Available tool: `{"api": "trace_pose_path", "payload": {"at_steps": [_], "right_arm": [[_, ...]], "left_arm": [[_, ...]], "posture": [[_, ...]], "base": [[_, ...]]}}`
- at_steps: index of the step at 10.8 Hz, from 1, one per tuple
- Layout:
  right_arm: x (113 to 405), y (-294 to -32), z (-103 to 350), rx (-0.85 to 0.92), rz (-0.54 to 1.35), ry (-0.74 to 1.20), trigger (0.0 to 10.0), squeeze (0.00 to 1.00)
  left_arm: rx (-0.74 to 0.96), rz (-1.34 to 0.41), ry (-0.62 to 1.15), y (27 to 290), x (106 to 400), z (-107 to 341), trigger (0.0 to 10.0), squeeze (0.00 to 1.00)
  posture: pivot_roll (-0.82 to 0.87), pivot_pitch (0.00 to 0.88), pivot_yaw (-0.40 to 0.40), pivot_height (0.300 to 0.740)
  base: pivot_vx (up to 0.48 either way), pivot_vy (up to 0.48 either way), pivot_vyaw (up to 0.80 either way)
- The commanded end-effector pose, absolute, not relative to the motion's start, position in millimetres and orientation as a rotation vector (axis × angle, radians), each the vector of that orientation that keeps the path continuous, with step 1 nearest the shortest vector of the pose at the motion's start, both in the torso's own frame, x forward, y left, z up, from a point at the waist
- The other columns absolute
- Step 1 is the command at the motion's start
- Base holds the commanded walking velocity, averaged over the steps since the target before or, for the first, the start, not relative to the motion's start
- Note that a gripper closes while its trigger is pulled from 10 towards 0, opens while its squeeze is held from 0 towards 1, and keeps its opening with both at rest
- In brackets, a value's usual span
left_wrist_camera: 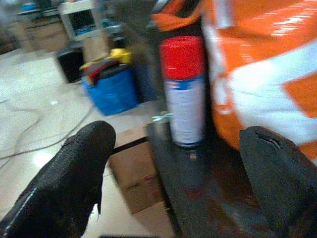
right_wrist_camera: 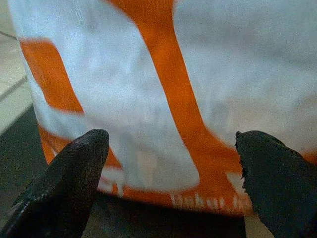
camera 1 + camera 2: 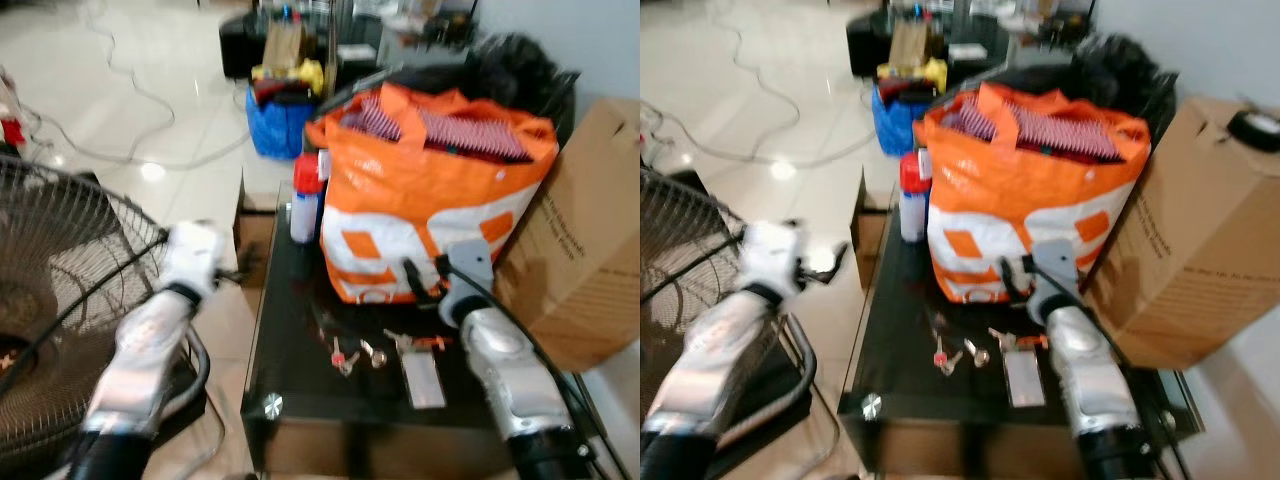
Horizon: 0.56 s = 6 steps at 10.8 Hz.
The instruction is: Hang keys on a hook
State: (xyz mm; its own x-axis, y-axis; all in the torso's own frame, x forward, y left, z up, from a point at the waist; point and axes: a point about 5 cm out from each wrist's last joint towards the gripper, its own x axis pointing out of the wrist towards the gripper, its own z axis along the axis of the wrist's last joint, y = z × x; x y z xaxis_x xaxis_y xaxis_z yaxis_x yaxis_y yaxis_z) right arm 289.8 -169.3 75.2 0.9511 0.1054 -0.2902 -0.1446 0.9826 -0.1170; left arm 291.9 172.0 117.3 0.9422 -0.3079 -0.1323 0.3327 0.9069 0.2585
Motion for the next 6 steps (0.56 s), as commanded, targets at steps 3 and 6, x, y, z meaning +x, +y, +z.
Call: {"api": "trace_pose_path", "payload": {"at_steps": [3, 6], "right_arm": [[289.8, -179.4, 53.2, -0.16, 0.124, 0.418, 10.0, 1.0], [296.5, -172.1, 30.4, -0.168, 0.202, 0.524, 10.0, 0.0]], "left_arm": [[0.37, -0.654, 0.202, 143.6, 305.3, 98.8, 10.0, 0.0], [0.475, -0.867, 0.364, 129.9, 294.4, 67.8, 10.0, 0.0]], "posture": [[-0.01, 0.0, -0.067, 0.74], [-0.06, 0.0, -0.058, 0.74]], "base": [[0.0, 0.0, 0.0], [0.0, 0.0, 0.0]]}}
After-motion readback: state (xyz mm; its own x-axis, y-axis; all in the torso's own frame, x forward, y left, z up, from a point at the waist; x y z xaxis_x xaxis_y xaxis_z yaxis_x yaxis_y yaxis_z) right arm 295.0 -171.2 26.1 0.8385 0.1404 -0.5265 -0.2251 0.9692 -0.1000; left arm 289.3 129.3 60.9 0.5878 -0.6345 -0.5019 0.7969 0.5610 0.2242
